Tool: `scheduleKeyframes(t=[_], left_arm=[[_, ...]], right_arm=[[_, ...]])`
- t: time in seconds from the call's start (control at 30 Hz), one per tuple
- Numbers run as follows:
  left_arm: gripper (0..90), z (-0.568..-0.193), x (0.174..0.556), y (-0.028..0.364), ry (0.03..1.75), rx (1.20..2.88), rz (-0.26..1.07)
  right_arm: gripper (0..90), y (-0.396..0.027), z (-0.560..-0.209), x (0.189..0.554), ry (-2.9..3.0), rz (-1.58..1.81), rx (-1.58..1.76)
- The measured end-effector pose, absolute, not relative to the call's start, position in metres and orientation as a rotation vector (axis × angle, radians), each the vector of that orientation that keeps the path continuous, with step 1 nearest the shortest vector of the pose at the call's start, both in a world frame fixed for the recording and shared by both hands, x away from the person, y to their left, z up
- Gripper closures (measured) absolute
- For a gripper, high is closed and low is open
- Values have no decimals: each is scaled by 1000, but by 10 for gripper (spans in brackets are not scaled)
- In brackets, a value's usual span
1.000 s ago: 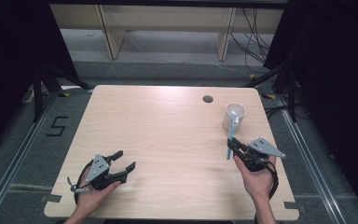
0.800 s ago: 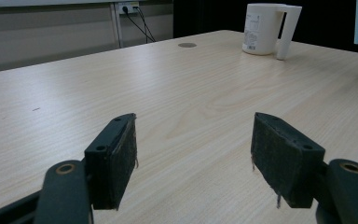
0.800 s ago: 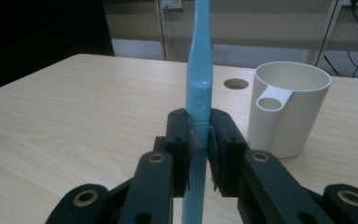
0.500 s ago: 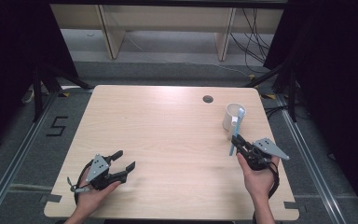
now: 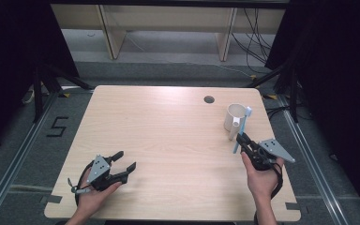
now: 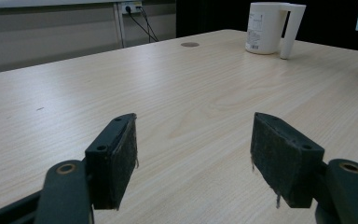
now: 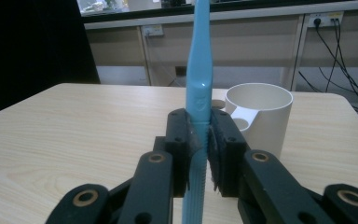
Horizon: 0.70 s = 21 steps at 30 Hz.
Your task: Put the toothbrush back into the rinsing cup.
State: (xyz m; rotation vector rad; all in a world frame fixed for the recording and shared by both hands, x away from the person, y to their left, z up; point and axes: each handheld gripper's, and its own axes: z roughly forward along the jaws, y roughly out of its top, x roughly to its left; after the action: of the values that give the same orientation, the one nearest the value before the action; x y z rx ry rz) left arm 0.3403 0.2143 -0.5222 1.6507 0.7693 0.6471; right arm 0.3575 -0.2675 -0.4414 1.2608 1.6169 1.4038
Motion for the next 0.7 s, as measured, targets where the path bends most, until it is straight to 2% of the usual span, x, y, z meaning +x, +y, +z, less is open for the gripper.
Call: scheduleKeyframes(t=[0.7], left_arm=[[312,-523,341,215,737,1641,658]], right_arm=[[794,-265,-431,357,1547,1413,1217]])
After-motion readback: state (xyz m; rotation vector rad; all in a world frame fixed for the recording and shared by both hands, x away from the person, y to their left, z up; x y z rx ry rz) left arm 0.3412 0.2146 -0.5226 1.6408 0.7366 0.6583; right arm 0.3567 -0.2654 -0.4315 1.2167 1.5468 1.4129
